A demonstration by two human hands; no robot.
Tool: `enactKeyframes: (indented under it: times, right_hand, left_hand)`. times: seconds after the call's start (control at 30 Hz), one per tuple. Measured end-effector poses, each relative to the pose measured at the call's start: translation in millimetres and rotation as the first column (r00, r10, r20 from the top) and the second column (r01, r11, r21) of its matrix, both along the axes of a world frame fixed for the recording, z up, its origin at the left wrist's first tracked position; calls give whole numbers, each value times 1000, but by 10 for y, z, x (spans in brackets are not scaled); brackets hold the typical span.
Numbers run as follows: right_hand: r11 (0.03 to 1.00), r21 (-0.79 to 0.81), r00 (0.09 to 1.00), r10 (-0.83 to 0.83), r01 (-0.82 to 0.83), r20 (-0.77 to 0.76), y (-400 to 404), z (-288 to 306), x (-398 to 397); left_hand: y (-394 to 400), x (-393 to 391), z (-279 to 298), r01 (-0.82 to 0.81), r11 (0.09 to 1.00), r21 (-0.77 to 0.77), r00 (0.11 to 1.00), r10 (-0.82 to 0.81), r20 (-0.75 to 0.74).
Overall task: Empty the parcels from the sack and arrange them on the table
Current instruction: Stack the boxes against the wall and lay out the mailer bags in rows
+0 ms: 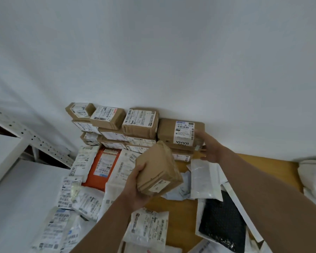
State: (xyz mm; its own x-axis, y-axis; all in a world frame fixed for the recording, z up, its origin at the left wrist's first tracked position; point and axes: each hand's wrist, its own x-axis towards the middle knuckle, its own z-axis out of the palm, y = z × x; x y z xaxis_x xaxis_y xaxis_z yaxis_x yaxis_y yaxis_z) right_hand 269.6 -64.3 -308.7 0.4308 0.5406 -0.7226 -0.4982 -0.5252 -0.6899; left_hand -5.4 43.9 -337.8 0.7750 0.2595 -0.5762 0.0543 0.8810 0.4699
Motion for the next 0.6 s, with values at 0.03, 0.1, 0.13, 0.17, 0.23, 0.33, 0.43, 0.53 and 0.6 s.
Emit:
enactKeyframes:
  times: [0.03, 0.1, 0.13, 0.17, 0.23, 0.33, 0.43, 0.53, 0.6]
  right_hand:
    - [1000, 13, 1000, -14, 14, -14, -3, -35, 30]
    - [998, 47, 999, -50, 51, -16, -2, -135, 98]
    - [994, 81, 998, -70, 70, -12, 3, -182, 120]
    - [989, 119, 996, -91, 90, -2, 6, -214, 132]
    - [975, 176, 988, -147, 138, 40, -10, -275, 160]
    - [963, 234, 981, -160, 131, 109, -130, -383, 248]
    - [960, 263, 975, -146, 98, 168, -300, -419, 297]
    - [965, 264, 958, -88, 13, 274, -378, -420, 310]
    - [967, 251, 945, -35, -51, 326, -397, -431, 282]
  left_hand:
    - [5, 18, 3, 8, 1000, 6, 1000, -8, 4]
    - [21, 49, -14, 10, 1000, -6, 1000, -10, 3]
    - [35, 54, -29, 9, 1000, -17, 1000, -9, 1]
    - [52, 56, -40, 8, 1000, -24, 1000, -8, -4]
    - [84, 49, -60, 8, 999, -34, 1000, -8, -4]
    - [83, 43, -57, 8, 998, -62, 1000, -8, -4]
    - [61, 46, -75, 34, 996, -81, 999, -34, 11]
    - [37, 25, -102, 45, 994, -96, 999, -44, 11]
    - [7, -1, -137, 44, 995, -88, 999, -44, 9]
